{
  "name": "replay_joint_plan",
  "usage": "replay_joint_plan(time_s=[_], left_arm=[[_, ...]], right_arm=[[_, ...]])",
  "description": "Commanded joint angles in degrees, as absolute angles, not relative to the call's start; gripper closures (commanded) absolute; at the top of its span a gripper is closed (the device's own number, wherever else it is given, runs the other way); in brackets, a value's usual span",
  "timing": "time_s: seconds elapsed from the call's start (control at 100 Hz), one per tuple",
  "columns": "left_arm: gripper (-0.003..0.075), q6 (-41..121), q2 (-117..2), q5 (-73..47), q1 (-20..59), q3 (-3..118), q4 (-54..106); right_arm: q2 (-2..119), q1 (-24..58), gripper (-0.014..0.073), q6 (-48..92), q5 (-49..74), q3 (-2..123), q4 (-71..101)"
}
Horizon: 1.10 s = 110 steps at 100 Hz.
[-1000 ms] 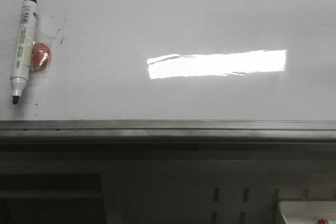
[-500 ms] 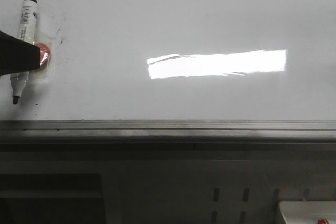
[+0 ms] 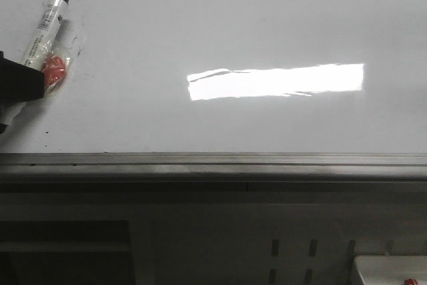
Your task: Write number 4 on whiteboard
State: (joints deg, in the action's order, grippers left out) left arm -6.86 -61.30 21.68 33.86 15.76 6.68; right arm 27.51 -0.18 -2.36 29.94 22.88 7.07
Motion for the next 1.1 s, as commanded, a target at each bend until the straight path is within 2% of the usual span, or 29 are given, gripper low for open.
replay_joint_plan(time_s=[0.0,0.19,0.34,0.39,0.44,0.56,0.63,0.91,1.09], left_arm=[[0.0741,-7.34,-60.45,26.58,34.25,17.47,2.3],[0.0741,-7.34,-56.02,30.75,34.25,17.47,-18.59],[0.074,-7.34,-53.69,34.45,34.25,17.47,-35.56],[0.0741,-7.34,-53.56,35.99,34.25,17.47,-40.28],[0.0741,-7.34,-53.56,37.73,34.25,17.47,-41.89],[0.0741,-7.34,-53.98,40.55,34.25,17.47,-42.18],[0.0741,-7.34,-53.98,42.05,34.25,17.47,-42.97],[0.0741,-7.34,-53.98,42.11,34.25,17.47,-44.32],[0.0741,-7.34,-53.98,41.82,34.25,17.47,-44.32]], right_arm=[[28.51,1.58,0.0658,0.97,27.53,25.2,10.37],[33.03,11.78,0.0658,22.69,30.25,29.33,31.96],[39.42,21.71,0.0641,24.71,31.07,35.44,34.06],[41.35,24.94,0.059,24.81,31.07,37.65,34.06],[43.19,28.15,0.0503,24.81,31.07,39.91,34.06],[47.35,35.63,0.0237,24.81,30.58,44.65,34.06],[49.79,38.72,0.017,25.14,29.28,46.79,34.06],[59.98,46.81,0.0198,26.79,26.51,54.25,34.06],[64.97,48.76,0.0199,27.19,23.8,57.27,33.86]])
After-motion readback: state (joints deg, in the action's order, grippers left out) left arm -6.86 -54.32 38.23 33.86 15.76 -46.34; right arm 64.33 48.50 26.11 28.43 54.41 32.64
